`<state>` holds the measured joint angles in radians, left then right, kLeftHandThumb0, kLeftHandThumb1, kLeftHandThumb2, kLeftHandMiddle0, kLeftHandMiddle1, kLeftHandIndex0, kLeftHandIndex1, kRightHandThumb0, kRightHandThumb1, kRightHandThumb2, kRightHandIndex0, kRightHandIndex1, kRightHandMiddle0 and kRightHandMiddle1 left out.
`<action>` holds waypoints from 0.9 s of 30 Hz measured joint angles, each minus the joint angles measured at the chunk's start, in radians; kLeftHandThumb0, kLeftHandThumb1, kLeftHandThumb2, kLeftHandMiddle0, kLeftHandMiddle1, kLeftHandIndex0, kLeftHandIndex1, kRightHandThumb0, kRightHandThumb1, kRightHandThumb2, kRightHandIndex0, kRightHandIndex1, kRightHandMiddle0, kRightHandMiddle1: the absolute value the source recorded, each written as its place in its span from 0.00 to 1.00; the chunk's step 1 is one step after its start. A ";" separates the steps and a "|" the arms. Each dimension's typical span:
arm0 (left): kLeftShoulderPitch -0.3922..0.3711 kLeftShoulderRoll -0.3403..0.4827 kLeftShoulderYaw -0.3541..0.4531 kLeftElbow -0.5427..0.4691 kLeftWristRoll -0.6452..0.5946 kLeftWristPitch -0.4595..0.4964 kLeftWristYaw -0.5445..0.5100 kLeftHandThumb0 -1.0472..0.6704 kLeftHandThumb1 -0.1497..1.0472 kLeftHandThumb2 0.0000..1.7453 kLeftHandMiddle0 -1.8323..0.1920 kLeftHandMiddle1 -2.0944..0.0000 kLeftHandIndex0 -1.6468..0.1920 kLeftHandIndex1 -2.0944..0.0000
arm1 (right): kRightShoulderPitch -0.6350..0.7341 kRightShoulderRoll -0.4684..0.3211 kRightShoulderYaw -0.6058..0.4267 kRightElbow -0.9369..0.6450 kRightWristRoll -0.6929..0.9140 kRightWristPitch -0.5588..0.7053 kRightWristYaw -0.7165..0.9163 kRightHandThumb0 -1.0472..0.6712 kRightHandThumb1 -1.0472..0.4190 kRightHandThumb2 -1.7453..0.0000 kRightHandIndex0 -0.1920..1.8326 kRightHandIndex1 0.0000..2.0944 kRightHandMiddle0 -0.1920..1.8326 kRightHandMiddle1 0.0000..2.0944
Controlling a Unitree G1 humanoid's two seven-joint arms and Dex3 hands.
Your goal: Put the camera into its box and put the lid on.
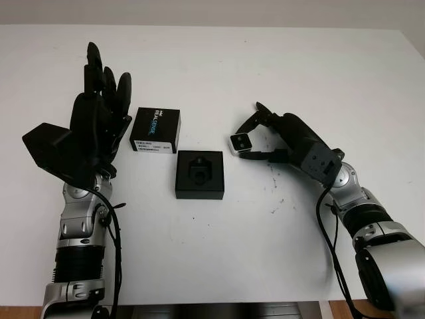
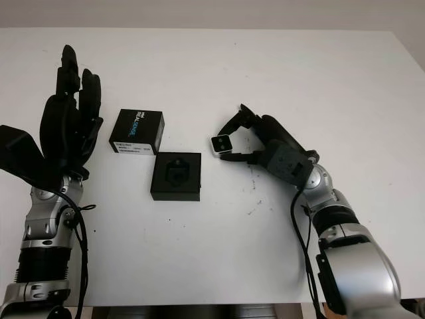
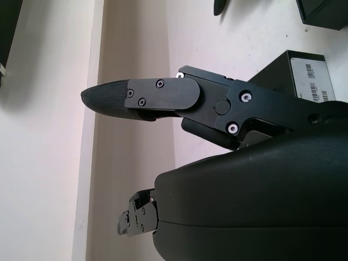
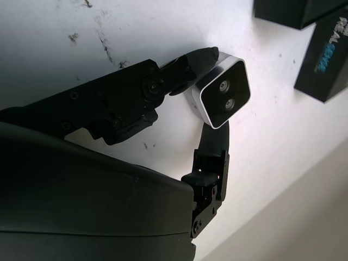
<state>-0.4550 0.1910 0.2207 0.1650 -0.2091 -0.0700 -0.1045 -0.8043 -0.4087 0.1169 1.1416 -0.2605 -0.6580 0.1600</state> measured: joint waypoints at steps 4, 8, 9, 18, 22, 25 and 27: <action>0.000 0.000 0.002 0.000 -0.004 0.000 -0.001 0.22 1.00 0.22 1.00 1.00 1.00 1.00 | 0.022 0.018 -0.015 -0.001 0.012 -0.023 -0.055 0.40 0.10 0.97 0.24 0.05 0.30 0.69; 0.000 0.001 0.002 0.000 -0.004 0.001 -0.001 0.22 1.00 0.21 1.00 1.00 1.00 1.00 | 0.031 0.033 -0.029 -0.007 0.033 -0.028 -0.070 0.41 0.07 0.97 0.25 0.04 0.26 0.72; 0.000 0.001 0.002 -0.001 -0.004 0.006 -0.001 0.22 1.00 0.21 1.00 1.00 1.00 1.00 | 0.033 0.038 -0.030 -0.008 0.037 -0.029 -0.073 0.41 0.07 0.97 0.25 0.04 0.26 0.73; 0.001 0.001 0.004 -0.012 -0.008 0.028 -0.001 0.23 1.00 0.21 1.00 1.00 1.00 1.00 | 0.045 0.067 -0.051 -0.019 0.069 -0.032 -0.061 0.40 0.06 0.97 0.26 0.04 0.25 0.79; 0.001 0.002 0.004 -0.012 -0.008 0.032 -0.001 0.23 1.00 0.21 1.00 1.00 1.00 1.00 | 0.050 0.083 -0.068 -0.030 0.106 -0.017 -0.029 0.39 0.06 0.97 0.25 0.03 0.26 0.79; 0.001 0.005 0.004 -0.012 -0.008 0.034 -0.002 0.23 1.00 0.21 1.00 1.00 1.00 1.00 | 0.058 0.096 -0.084 -0.052 0.133 0.002 -0.002 0.38 0.07 0.97 0.24 0.03 0.26 0.80; 0.001 0.008 0.005 -0.012 -0.008 0.035 -0.003 0.23 1.00 0.21 1.00 1.00 1.00 1.00 | 0.064 0.105 -0.091 -0.066 0.153 0.010 0.015 0.39 0.07 0.97 0.24 0.02 0.26 0.80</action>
<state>-0.4543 0.1988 0.2254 0.1530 -0.2169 -0.0354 -0.1071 -0.7407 -0.3039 0.0258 1.0759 -0.1071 -0.6477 0.1745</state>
